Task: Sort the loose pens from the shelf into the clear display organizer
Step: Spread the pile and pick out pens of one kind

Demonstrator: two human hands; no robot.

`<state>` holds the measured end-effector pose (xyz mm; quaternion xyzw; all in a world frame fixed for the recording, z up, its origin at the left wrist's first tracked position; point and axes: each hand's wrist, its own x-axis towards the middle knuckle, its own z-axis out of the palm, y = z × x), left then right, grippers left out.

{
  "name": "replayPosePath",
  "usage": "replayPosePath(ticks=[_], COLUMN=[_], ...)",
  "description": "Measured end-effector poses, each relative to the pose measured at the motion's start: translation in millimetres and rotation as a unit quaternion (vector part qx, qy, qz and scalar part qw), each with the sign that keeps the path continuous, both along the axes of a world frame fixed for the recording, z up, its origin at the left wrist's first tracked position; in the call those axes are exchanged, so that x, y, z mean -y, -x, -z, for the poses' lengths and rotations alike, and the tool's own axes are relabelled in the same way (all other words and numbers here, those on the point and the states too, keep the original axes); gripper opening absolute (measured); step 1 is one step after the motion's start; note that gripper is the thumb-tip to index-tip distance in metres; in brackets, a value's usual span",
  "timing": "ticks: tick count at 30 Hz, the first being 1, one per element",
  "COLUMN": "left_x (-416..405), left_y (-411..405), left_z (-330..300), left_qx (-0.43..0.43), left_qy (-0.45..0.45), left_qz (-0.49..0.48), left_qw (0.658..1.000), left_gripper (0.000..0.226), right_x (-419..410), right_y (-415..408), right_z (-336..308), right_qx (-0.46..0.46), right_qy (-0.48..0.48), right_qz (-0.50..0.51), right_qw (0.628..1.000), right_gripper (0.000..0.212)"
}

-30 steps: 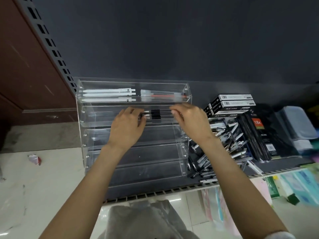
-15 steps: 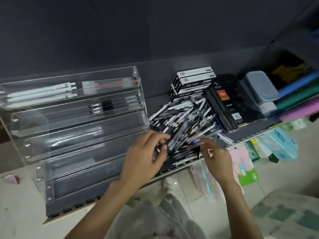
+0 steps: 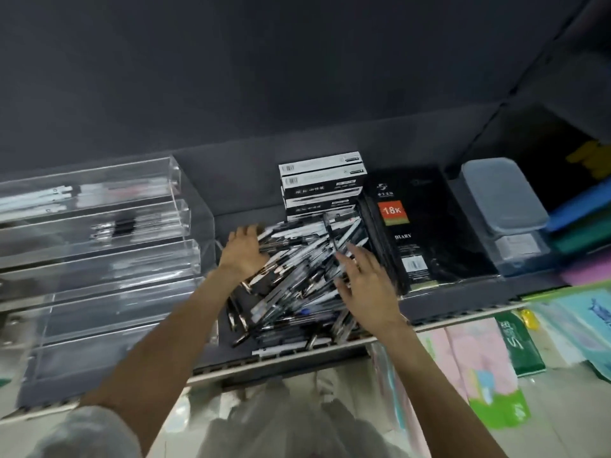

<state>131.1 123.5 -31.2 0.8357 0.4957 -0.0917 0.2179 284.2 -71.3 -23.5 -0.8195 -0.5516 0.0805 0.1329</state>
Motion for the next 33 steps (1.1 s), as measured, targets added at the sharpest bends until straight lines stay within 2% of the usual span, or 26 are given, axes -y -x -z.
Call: replayPosePath(ticks=[4,8,14,18,23,27,31,33], left_x=[-3,-4,-24,-28,-27,-23,-16,-13], left_y=[-3,-7,-9,-12,-14,-17,-22,-23], left_z=[12,12,4,4,3,4,5,5], left_qx=[-0.045,-0.083,-0.072,-0.073,-0.104,-0.144,-0.177,-0.188], left_qy=[-0.014,-0.010,0.100,0.122,0.061,0.020,-0.020,-0.041], left_qz=[0.001,0.001,0.004,0.006,0.053,0.135,0.175,0.187], left_qw=[0.999,0.996,0.992,0.990,0.991,0.980,0.968,0.963], left_gripper=[0.059,0.058,0.049,0.042,0.038,0.035,0.034,0.034], right_x=[-5,-10,-20,-26,-28,-30,-33,-34], right_y=[-7,-7,-11,-10,-7,-5,-3,-2], right_z=[6,10,19,19,22,25,26,27], right_qx=[-0.031,-0.039,-0.032,-0.042,-0.052,-0.049,-0.050,-0.048], right_qy=[0.070,0.083,0.101,0.102,0.099,0.094,0.110,0.106], right_qz=[-0.068,-0.093,-0.101,-0.095,-0.087,-0.079,-0.075,-0.072], right_qw=[0.995,0.991,0.989,0.989,0.990,0.991,0.990,0.991], right_gripper=[0.050,0.051,0.054,0.054,0.055,0.055,0.060,0.055])
